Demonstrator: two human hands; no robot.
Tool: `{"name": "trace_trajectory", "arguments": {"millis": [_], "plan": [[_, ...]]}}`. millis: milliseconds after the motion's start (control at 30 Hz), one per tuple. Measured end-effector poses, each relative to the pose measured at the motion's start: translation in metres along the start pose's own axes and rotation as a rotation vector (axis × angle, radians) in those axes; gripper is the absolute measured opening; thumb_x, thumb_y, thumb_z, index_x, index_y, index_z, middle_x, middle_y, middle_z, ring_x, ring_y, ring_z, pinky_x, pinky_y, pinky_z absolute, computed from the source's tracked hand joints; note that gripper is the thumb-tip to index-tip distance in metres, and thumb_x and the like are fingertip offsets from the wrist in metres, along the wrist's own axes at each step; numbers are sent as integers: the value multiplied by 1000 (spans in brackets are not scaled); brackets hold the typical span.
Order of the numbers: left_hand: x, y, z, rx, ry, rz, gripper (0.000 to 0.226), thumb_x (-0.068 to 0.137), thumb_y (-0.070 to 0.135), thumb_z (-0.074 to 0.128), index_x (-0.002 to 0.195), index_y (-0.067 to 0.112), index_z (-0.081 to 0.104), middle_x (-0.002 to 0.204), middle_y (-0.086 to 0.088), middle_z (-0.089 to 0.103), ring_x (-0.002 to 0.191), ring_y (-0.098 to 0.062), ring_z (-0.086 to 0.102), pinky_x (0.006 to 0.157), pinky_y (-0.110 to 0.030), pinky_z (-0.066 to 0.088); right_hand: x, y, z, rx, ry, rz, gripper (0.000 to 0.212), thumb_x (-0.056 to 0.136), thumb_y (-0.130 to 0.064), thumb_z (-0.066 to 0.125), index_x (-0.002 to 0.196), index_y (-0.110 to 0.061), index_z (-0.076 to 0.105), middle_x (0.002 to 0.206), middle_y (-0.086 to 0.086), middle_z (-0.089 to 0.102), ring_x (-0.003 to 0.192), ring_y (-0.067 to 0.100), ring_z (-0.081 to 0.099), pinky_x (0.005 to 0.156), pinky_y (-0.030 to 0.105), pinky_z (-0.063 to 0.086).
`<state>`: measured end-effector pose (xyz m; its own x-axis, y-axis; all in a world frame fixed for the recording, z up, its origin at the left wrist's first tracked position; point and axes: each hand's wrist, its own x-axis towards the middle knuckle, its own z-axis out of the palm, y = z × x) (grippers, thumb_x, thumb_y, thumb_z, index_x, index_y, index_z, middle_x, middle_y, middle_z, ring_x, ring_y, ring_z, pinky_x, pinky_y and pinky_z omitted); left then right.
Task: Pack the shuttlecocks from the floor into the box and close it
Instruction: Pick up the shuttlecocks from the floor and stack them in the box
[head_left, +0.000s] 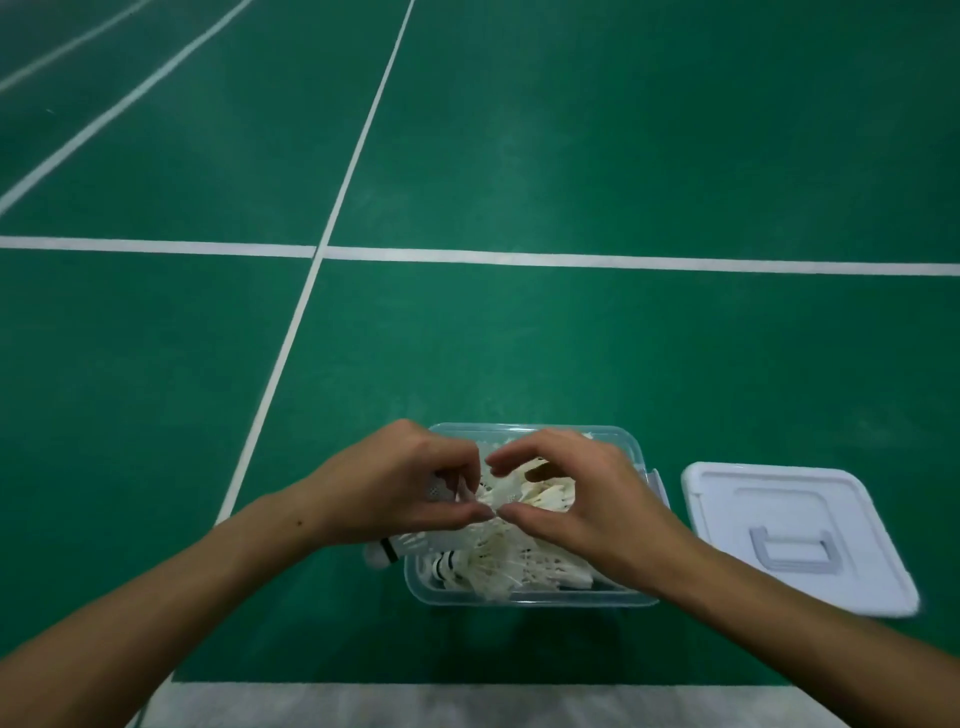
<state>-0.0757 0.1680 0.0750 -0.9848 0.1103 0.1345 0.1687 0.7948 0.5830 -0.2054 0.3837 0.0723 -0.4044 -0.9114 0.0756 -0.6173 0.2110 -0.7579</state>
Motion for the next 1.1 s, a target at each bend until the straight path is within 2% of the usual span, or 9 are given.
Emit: {"name": "trace_trajectory", "arguments": {"millis": [200,267,400,533,633,700,800,933,1100], "plan": [[1,7,8,-52,24,-15,22,92,42,80,92,23,68,71,22,58,63,4,58,59,-14,42,-11,10,6,-146,38,-66,14,91,-31,82,103,-34,77,97,-22,74,100,2,62,85,33,54],[-1,10,12,-87,41,-33,26,91,42,81,102,23,66,69,17,59,61,0,56,58,-14,40,-18,13,10,-133,56,-48,14,92,-30,81,105,-34,77,97,-21,74,97,2,64,83,33,56],[-12,10,14,-145,82,-124,52,85,45,84,125,29,57,70,11,64,56,-4,52,55,-16,37,-39,21,12,9,126,89,21,92,-22,81,112,-28,77,99,-19,75,95,0,71,82,26,61],[-33,-2,20,-46,-34,-165,56,80,57,83,125,35,57,69,15,59,59,-5,53,53,-18,38,-66,25,10,53,193,169,28,91,-20,82,115,-31,75,91,-18,73,92,6,73,82,22,62],[-40,-4,30,121,-115,-188,59,76,73,73,125,44,56,70,21,57,62,1,54,56,-19,41,-79,27,5,53,230,190,29,91,-18,82,115,-33,74,90,-15,72,87,11,73,79,22,61],[-39,-2,38,247,-191,-204,64,75,81,62,128,45,55,80,19,64,71,-1,59,62,-23,46,-82,27,7,42,198,212,32,90,-18,82,115,-37,74,92,-16,71,86,11,73,78,24,62],[-36,-2,51,366,-205,-190,61,81,80,62,129,43,60,94,11,77,85,-12,71,70,-27,52,-79,27,21,4,117,215,33,91,-21,81,118,-39,73,88,-19,70,87,7,71,78,23,62],[-29,-3,57,424,-235,-247,53,85,78,61,126,44,65,94,11,77,88,-13,71,72,-31,55,-65,30,38,-44,31,225,32,92,-27,80,119,-40,70,87,-21,70,85,-1,70,79,21,61],[-23,-3,61,477,-279,-321,55,85,82,55,126,46,66,96,11,76,90,-12,70,74,-30,55,-54,42,50,22,-33,328,36,93,-26,80,126,-37,68,92,-19,70,84,0,72,82,24,63]]}}
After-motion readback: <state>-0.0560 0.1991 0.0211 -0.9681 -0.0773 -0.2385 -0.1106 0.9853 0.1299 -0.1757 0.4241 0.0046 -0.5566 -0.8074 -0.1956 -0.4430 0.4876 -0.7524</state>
